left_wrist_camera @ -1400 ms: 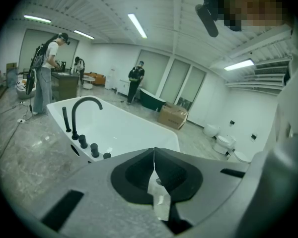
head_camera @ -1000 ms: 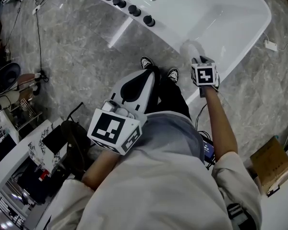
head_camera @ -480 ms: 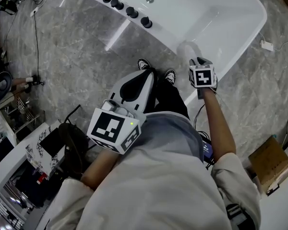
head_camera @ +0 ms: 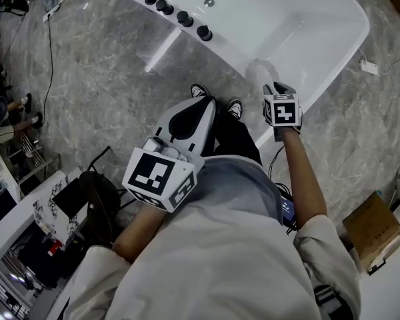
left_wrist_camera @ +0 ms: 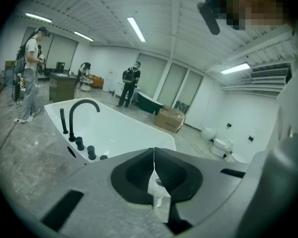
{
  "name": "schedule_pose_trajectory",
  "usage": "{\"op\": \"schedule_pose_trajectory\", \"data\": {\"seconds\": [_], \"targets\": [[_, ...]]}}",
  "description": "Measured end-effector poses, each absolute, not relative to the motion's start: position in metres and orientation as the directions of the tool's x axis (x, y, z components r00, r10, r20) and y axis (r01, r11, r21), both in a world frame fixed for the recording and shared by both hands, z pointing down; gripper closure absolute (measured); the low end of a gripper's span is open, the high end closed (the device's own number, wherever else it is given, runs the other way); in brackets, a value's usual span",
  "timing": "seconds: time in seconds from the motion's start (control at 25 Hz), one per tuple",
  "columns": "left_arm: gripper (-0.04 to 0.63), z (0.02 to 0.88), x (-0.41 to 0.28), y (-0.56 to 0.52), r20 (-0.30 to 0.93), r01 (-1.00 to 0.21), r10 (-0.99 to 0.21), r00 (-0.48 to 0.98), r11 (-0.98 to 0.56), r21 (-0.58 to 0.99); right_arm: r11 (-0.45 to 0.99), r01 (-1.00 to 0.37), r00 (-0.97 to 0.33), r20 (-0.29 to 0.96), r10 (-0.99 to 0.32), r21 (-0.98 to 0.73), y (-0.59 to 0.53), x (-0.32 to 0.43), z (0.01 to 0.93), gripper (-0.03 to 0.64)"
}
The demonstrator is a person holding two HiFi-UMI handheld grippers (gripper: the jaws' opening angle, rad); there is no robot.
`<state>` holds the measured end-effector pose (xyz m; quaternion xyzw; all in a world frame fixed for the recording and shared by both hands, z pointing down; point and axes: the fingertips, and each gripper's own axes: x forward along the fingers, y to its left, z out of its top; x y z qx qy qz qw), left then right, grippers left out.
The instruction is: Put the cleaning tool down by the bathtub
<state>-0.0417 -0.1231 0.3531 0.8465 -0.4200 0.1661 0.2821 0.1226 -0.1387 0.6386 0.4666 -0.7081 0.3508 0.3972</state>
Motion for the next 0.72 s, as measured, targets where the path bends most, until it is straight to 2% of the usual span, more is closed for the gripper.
{"op": "schedule_pose_trajectory", "data": {"seconds": [0.72], "targets": [[0.586, 0.347, -0.040, -0.124, 0.498, -0.806, -0.634, 0.592, -0.487, 0.337, 0.317, -0.931, -0.317, 0.829, -0.461, -0.180, -0.142, 0.113, 0.587, 0.532]]}}
